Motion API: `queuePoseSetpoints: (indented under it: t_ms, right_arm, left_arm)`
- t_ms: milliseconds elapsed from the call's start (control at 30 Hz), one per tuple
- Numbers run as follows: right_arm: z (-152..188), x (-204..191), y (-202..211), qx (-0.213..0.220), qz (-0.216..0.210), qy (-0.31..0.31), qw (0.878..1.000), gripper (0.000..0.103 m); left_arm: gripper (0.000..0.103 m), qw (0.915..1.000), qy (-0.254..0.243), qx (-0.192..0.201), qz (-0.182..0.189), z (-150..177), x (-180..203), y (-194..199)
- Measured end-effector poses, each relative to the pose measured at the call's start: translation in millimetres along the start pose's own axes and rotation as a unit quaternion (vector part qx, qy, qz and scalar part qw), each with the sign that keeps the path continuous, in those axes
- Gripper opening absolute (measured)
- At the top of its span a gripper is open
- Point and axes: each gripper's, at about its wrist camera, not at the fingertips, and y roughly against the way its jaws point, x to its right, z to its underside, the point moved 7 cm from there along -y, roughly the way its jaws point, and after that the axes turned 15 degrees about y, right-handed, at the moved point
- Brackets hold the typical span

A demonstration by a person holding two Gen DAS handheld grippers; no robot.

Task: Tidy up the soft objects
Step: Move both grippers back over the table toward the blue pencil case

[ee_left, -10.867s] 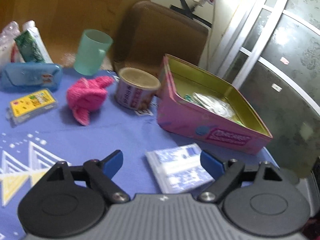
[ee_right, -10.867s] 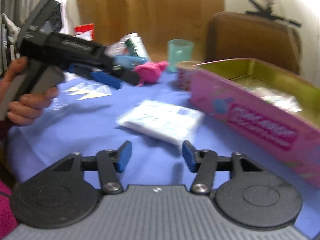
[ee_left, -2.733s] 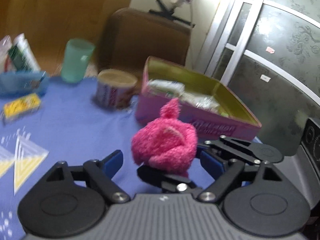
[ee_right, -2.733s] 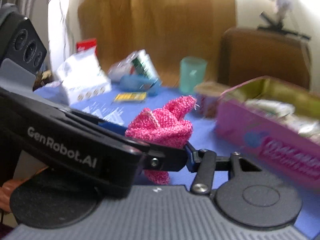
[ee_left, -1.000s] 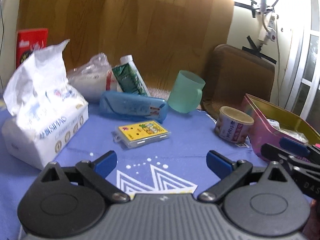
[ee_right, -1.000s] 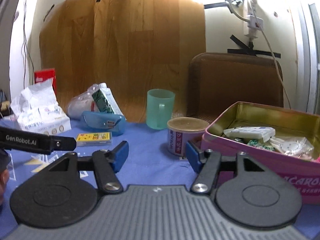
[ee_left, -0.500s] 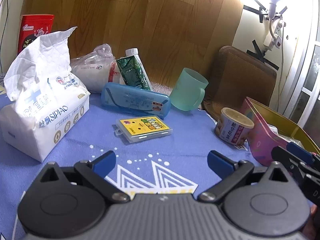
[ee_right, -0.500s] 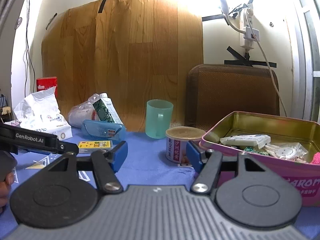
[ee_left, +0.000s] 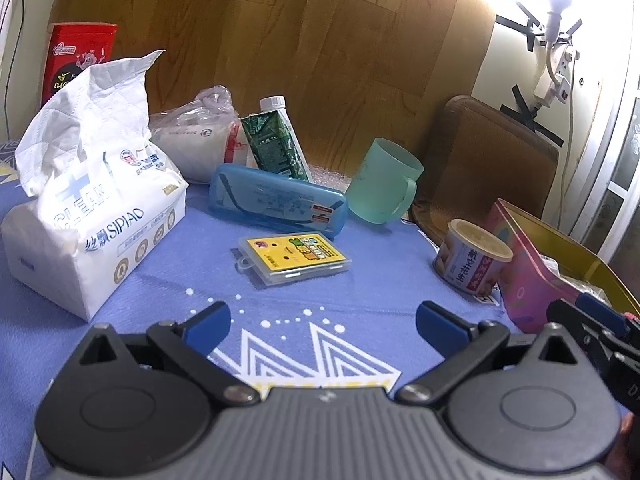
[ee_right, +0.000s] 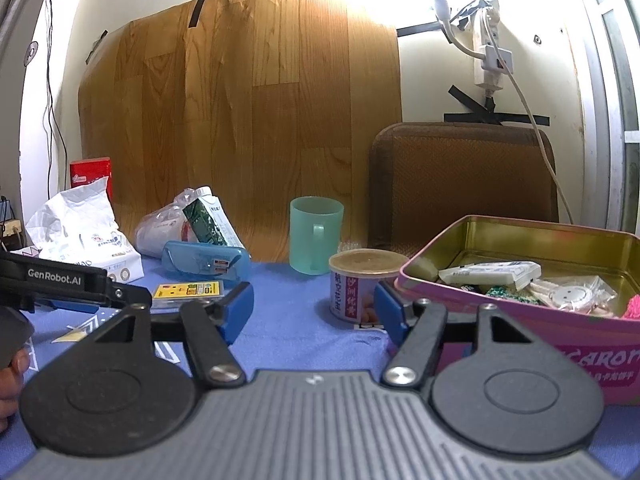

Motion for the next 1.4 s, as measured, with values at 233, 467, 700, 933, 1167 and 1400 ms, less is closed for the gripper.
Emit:
queuePoseSetpoints:
  t_ms: [233, 467, 700, 933, 1167, 1400]
  right_arm:
    - [3.2, -7.8, -12.1, -0.035, -0.018, 0.014, 0.999, 0.070]
    - [-6.5, -35.1, -50.8, -0.063, -0.085, 0.056, 0.993, 0.070]
    - [-31.2, -64.9, -116.8, -0.077, -0.128, 0.058, 0.987, 0.070]
    - [-41.7, -85.4, -209.8, -0.122, -0.175, 0.082, 0.974, 0.091]
    - [-25.5, -86.1, -234.1, -0.176, -0.243, 0.037, 0.953, 0.049]
    - [-24.3, -85.6, -166.2, -0.146, -0.248, 0.034, 0.957, 0.037]
  left_arm:
    - [0.102, 0.9995, 0.020, 0.017, -0.016, -5.4, -8.5, 5.0]
    - [0.102, 0.9953, 0.081, 0.027, -0.046, -16.5, -35.0, 4.6]
    - [0.102, 0.9930, 0.101, 0.028, -0.055, -19.0, -43.1, 2.9]
    - [0.102, 0.9942, 0.085, 0.032, -0.058, -17.9, -37.1, 0.0]
    - [0.102, 0.9938, 0.092, 0.028, -0.056, -17.9, -37.8, -2.0]
    - [0.102, 0.9931, 0.096, 0.037, -0.058, -19.2, -40.4, 0.6]
